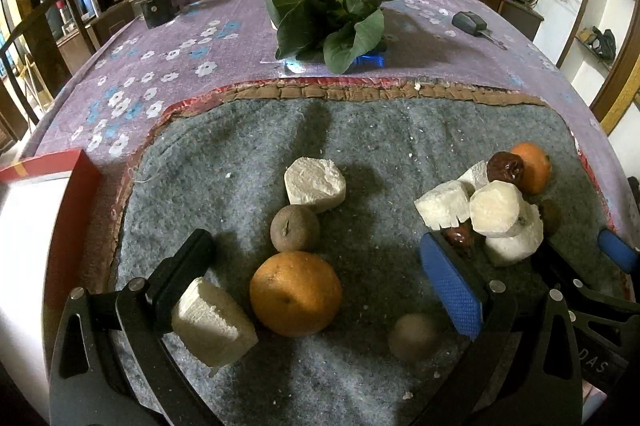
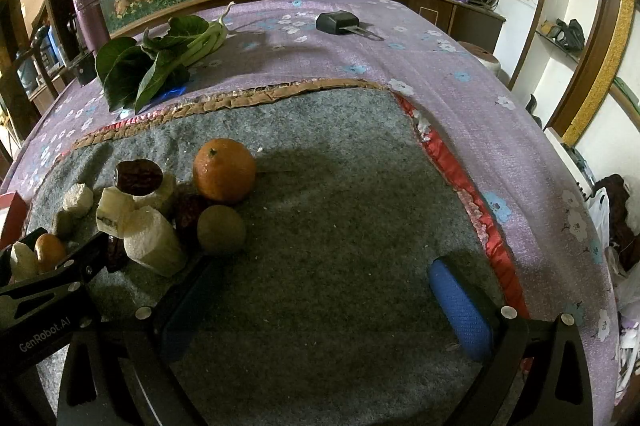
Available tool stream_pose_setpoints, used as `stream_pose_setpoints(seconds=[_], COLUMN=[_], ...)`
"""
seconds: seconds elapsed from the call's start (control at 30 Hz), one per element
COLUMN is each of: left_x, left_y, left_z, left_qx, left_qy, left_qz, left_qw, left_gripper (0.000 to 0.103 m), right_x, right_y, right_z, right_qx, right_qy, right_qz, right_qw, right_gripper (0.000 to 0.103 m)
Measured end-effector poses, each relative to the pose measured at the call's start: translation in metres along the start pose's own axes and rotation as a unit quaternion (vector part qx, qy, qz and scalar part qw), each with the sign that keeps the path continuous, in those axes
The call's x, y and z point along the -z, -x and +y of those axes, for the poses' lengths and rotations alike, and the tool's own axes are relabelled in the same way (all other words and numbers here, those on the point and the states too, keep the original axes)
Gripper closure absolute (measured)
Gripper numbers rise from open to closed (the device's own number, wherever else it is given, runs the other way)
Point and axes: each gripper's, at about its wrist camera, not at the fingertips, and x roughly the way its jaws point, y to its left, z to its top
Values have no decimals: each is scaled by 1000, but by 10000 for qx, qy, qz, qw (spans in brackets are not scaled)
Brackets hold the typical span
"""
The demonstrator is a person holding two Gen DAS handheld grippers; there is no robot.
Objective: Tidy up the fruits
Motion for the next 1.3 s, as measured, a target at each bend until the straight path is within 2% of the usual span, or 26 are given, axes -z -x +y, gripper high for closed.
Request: stream_pose_setpoints(seconds=[0.8,1.03,1.13,1.2,1.3], left_x=[0,0,4,13,35], left_y=[0,0,7,24,65], left_z=[0,0,1,11,25], left_qx=[4,9,198,96,-67], left_qy=[4,14,-207,-120,-258], left_qz=[3,10,156,12,-499], left_qw=[10000,10000,9995,9999,9984], left_gripper=[0,0,1,1,1], right_x=[1,7,13,21,31], right_y=[2,9,13,20,32], right_z=[-1,-4,-8,-12,-17], right_qx=[-13,-373,-548,-665,-963], right_qy=[23,554,852,928,975], right_qz=[14,324,453,437,344], right_qw=[10000,9972,9938,9925,9900], right_gripper=[0,0,0,0,0])
